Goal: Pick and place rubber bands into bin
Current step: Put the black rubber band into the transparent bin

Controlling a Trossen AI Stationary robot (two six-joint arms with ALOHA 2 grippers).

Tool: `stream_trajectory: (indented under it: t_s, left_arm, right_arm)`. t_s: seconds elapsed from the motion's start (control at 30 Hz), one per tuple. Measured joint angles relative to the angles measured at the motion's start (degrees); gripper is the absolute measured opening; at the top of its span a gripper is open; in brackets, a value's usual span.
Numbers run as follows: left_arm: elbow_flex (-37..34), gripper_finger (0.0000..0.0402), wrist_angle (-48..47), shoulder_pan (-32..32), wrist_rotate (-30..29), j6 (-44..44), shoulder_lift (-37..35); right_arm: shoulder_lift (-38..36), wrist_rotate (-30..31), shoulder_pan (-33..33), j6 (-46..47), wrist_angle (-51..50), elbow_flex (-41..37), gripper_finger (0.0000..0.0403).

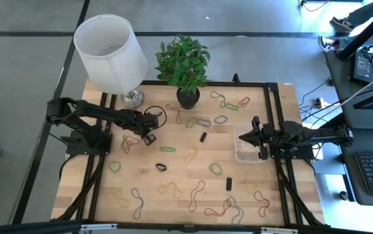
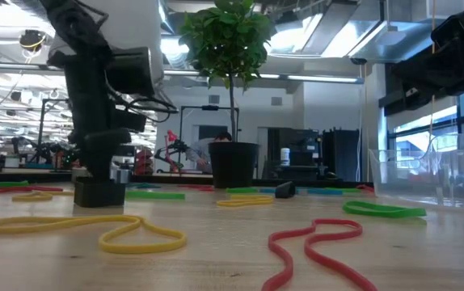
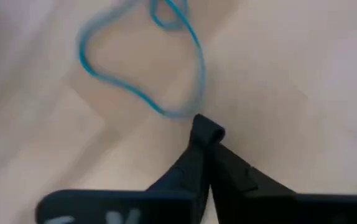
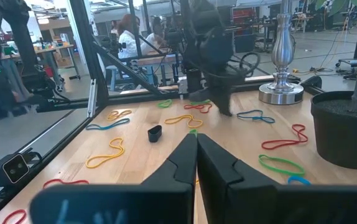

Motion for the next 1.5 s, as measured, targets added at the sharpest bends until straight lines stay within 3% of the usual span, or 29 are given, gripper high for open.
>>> stream_trajectory:
  t_s: [0.3,0.63,0.97,1.27,1.5]
  left_arm:
    - [19.24,0.0005,-9.79,-6.7,-0.72,-2.53,0.01]
    - [46.57,0.0004,-16.69,-12.78,-9.36,1.37,15.58]
    - [65.32,0.0003,-18.47,-13.53,-8.33,7.41,28.86]
    - [81.99,0.0003,-17.59,-11.42,-3.38,12.76,41.19]
    - [90.74,0.0003,-16.69,-11.42,-3.18,14.77,47.27]
  right_arm:
    - [0.02,0.02,0.01,-0.01,-0.01,0.0,0.0016]
    - [0.01,0.02,0.01,0.0,0.0,0.0,0.0016]
    - [0.02,0.02,0.0,-0.01,0.0,0.0,0.0016]
    - [0.0,0.04,0.01,-0.11,0.17,0.0,0.0016]
    - [0.0,-0.02,-0.01,2.02,1.61,0.0,0.0016]
